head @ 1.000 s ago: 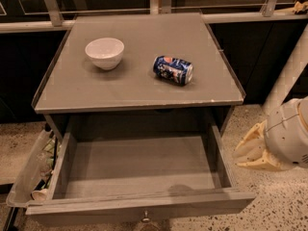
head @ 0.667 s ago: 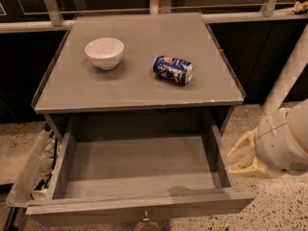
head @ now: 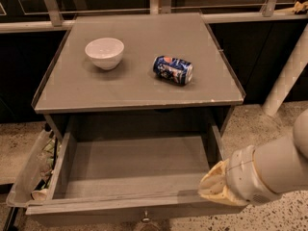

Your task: Close top drawer

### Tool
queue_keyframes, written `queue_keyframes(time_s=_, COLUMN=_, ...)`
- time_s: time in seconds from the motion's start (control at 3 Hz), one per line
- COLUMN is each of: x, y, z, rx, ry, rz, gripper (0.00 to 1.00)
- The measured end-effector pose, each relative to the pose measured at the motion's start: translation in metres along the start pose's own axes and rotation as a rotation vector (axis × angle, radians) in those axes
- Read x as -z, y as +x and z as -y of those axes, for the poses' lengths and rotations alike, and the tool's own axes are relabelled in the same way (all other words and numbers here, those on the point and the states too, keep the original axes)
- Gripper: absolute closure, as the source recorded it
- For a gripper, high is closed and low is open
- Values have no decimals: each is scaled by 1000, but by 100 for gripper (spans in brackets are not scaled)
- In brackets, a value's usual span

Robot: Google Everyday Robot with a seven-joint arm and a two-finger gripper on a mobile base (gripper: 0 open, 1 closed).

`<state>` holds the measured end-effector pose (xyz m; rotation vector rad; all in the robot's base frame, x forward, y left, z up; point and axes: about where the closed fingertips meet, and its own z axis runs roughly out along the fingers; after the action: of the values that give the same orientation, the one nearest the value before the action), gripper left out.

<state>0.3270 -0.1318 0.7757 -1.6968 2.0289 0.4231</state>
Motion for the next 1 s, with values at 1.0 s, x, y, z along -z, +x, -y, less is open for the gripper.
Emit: queue_keyframes(time_s=1.0, x=-64, y=26, z=-29, rx=0, ry=27, rz=21, gripper=100)
